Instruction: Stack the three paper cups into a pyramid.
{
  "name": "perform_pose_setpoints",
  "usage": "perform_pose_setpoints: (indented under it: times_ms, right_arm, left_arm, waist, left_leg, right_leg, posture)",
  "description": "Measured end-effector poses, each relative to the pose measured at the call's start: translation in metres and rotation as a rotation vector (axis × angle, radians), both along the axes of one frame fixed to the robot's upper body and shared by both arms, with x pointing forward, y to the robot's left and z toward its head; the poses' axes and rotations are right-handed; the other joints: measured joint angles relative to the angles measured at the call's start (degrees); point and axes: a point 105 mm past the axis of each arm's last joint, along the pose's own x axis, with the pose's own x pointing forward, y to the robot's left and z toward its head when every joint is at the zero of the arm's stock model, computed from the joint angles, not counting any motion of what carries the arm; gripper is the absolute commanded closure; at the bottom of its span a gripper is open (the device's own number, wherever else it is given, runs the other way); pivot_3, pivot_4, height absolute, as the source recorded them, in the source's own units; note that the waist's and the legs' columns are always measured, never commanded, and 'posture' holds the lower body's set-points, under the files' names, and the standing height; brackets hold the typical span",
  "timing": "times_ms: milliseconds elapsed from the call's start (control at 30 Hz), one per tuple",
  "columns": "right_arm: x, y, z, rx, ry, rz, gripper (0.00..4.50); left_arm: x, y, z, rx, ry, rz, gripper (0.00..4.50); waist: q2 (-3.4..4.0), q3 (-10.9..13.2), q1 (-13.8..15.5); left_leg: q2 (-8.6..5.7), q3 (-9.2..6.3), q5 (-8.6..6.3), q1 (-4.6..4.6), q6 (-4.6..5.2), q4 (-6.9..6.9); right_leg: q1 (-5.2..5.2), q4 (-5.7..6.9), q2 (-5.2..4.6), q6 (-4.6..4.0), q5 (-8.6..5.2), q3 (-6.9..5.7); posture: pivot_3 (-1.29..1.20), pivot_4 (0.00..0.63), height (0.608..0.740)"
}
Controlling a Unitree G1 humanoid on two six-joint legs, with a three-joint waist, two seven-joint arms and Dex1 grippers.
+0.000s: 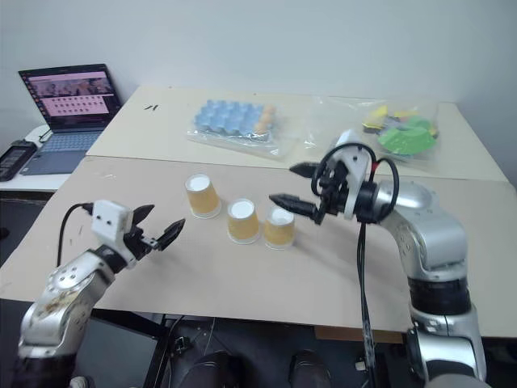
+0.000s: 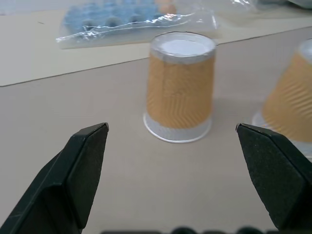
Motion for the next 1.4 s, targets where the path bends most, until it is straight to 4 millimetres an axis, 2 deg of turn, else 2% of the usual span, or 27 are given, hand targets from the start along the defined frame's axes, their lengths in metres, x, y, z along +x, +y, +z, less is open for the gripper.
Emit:
perform_pose_setpoints:
  times_ms: [167,400,567,867,1100,1233,1267,1400]
  right_arm:
    - [-0.017,0.0,-0.014,-0.039,0.046,0.017,0.06]
    - [-0.021,-0.007,-0.023,-0.052,0.076,-0.021,0.06]
    - [-0.021,-0.01,-0.026,-0.057,0.087,-0.039,0.06]
    - [-0.019,-0.012,-0.026,-0.061,0.082,-0.057,0.06]
    - [-0.018,-0.014,-0.025,-0.067,0.075,-0.07,0.06]
    - [-0.017,-0.014,-0.025,-0.068,0.073,-0.076,0.0]
    - [-0.017,-0.015,-0.025,-0.068,0.072,-0.077,0.0]
    - [-0.017,-0.015,-0.025,-0.067,0.073,-0.079,0.0]
  left_arm:
    - [0.024,-0.004,-0.004,0.024,-0.008,-0.064,0.0]
    - [0.048,-0.011,-0.002,0.042,-0.026,-0.141,0.0]
    - [0.056,-0.017,-0.004,0.036,-0.017,-0.183,0.0]
    - [0.076,-0.046,0.006,-0.001,-0.034,-0.26,0.0]
    - [0.082,-0.054,0.007,-0.011,-0.032,-0.278,0.0]
    - [0.082,-0.054,0.005,-0.013,-0.027,-0.282,1.09]
    - [0.082,-0.054,0.005,-0.013,-0.027,-0.282,1.49]
    - [0.082,-0.054,0.005,-0.011,-0.027,-0.282,1.49]
  waist:
    - [-0.06,0.02,0.16]
    - [-0.1,0.02,0.03]
    - [-0.11,0.03,0.09]
    - [-0.15,0.05,0.22]
    - [-0.16,0.06,0.02]
    - [-0.17,0.06,0.06]
    - [-0.17,0.06,0.06]
    - [-0.17,0.06,0.1]
  left_leg:
    - [-0.02,-0.01,0.0,-0.03,0.01,0.04]
    - [-0.03,0.0,0.0,-0.05,0.02,0.04]
    - [-0.01,-0.01,0.0,-0.08,0.03,0.13]
    - [-0.02,-0.15,-0.05,-0.3,0.12,0.39]
    - [-0.01,-0.16,-0.05,-0.29,0.12,0.4]
    - [-0.01,-0.17,-0.05,-0.29,0.12,0.41]
    - [-0.01,-0.18,-0.05,-0.3,0.12,0.42]
    - [-0.01,-0.19,-0.05,-0.3,0.12,0.42]
  right_leg:
    - [0.0,0.0,-0.01,0.02,0.01,-0.07]
    - [-0.01,0.0,0.0,0.03,0.01,-0.09]
    - [0.0,0.01,0.0,0.04,0.01,-0.13]
    - [0.01,0.0,0.04,0.08,0.01,-0.29]
    - [0.01,0.01,0.04,0.08,0.01,-0.29]
    - [0.02,0.01,0.04,0.09,0.01,-0.29]
    - [0.02,0.01,0.04,0.09,0.01,-0.29]
    - [0.02,0.01,0.04,0.09,0.01,-0.3]
  posture:
    - [0.0,0.15,0.706]
    - [0.0,0.15,0.706]
    - [0.0,0.15,0.706]
    - [0.0,0.15,0.706]
    - [0.0,0.15,0.706]
    - [0.0,0.15,0.706]
    - [0.0,0.15,0.706]
    - [0.0,0.15,0.706]
